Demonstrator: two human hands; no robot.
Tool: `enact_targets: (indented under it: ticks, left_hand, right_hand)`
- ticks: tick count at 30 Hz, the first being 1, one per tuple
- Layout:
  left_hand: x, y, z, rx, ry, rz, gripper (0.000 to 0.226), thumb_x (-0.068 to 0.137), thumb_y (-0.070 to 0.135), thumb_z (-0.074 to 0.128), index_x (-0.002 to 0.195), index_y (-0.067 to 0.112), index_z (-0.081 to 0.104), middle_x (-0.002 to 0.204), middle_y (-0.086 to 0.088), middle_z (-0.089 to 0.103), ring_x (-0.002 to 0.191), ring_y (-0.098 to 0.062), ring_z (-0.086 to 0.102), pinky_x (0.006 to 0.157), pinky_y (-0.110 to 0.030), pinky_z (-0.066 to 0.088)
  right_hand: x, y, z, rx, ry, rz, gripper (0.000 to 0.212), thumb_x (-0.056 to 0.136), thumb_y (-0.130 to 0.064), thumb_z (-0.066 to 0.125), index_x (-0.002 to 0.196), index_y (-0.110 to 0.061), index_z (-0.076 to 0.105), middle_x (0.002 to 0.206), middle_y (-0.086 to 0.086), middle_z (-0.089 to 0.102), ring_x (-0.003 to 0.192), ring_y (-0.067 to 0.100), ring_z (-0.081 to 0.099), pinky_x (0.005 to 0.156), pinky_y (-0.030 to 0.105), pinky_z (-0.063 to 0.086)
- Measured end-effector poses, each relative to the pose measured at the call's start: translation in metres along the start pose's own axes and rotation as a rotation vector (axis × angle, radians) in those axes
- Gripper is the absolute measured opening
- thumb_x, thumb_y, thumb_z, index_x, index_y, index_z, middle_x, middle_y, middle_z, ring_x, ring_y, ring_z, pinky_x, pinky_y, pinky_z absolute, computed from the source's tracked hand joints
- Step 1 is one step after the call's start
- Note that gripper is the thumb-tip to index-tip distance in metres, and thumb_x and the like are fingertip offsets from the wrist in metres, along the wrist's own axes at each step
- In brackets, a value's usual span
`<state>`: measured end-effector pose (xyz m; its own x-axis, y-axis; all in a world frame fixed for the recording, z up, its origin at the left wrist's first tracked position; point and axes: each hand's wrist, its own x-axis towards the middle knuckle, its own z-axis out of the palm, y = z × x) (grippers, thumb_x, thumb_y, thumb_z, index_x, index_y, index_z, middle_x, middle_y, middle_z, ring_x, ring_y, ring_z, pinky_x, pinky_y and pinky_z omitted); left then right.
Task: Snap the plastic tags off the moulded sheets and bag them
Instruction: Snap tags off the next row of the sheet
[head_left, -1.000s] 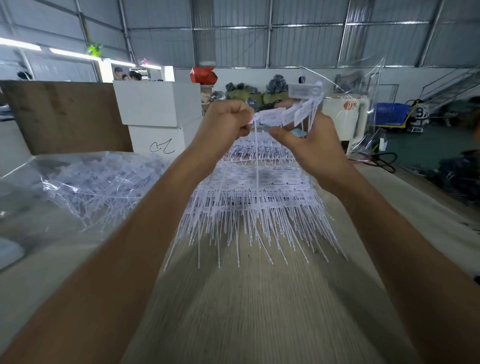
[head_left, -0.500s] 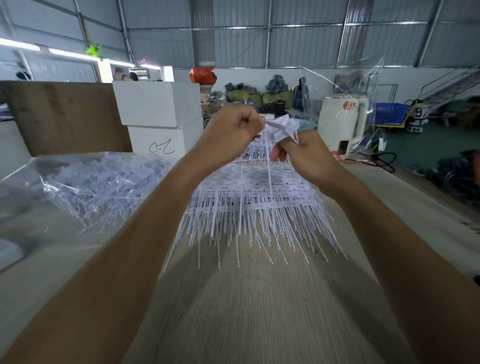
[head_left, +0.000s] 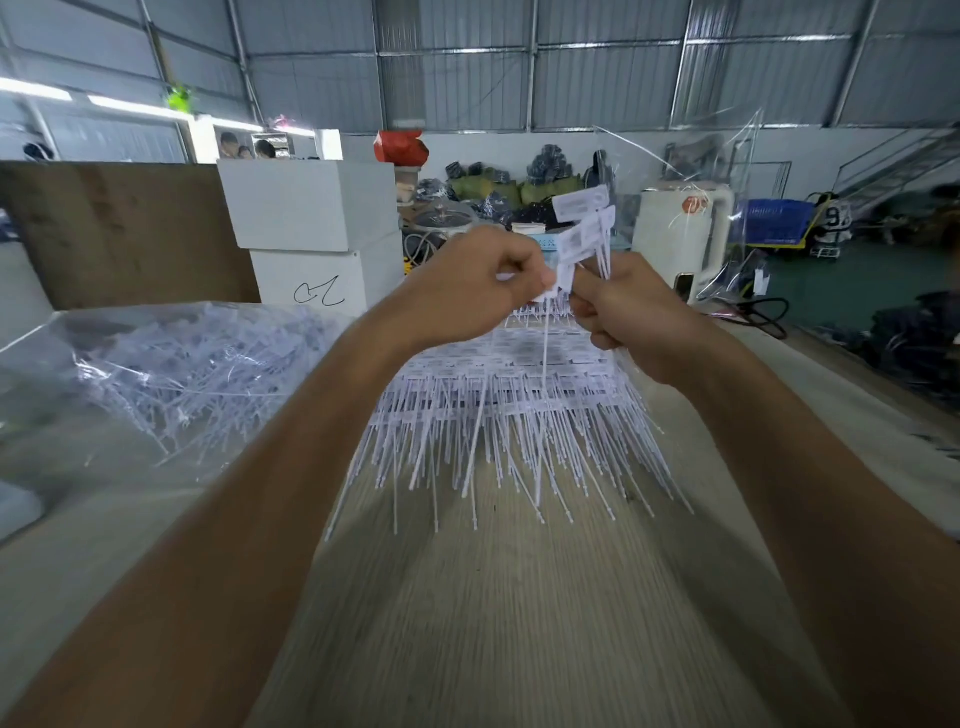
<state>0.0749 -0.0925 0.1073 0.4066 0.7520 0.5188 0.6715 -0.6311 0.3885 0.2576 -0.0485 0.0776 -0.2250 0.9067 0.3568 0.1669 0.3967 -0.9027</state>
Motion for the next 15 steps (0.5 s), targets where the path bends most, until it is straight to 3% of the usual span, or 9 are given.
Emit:
enact_targets:
  ticks: [3,7,12,15]
  left_hand:
    - [-0.007,0.016,-0.004,-0.116,-0.240,0.021,0.021,0.098,0.018,0.063,0.080,0.013,0.070,0.064,0.014,0.061,0.059,0.002,0.054,0.065,-0.017,0.046]
    - [-0.002,0.019,-0.004,-0.099,-0.030,0.040,0.020,0.102,0.017,0.056,0.087,0.007,0.066,0.068,0.004,0.062,0.058,0.001,0.054,0.062,-0.014,0.044]
    - [-0.001,0.000,-0.002,0.042,-0.018,-0.052,0.014,0.103,0.014,0.053,0.104,0.010,0.067,0.087,-0.002,0.065,0.071,-0.010,0.054,0.067,-0.027,0.042]
    - [-0.001,-0.006,-0.002,0.090,0.041,-0.060,0.012,0.100,0.016,0.060,0.104,0.011,0.070,0.090,-0.003,0.069,0.075,-0.010,0.058,0.073,-0.030,0.048]
  right_hand:
    - [0.005,0.012,-0.016,0.086,0.125,0.069,0.032,0.108,-0.024,0.044,0.091,-0.008,0.065,0.049,-0.009,0.034,0.042,0.007,0.024,0.039,0.021,0.022]
    - [0.005,0.024,-0.039,0.117,0.150,0.090,0.035,0.108,-0.029,0.044,0.095,-0.007,0.068,0.052,-0.008,0.031,0.046,0.010,0.021,0.040,0.021,0.021]
    - [0.002,0.006,-0.026,0.234,-0.147,-0.015,0.036,0.094,-0.048,0.061,0.104,-0.014,0.070,0.065,-0.003,0.040,0.047,0.008,0.024,0.039,0.019,0.021]
    - [-0.002,-0.004,-0.013,0.005,-0.269,-0.122,0.024,0.094,-0.041,0.067,0.099,-0.018,0.068,0.074,0.003,0.050,0.048,0.009,0.030,0.042,0.021,0.024]
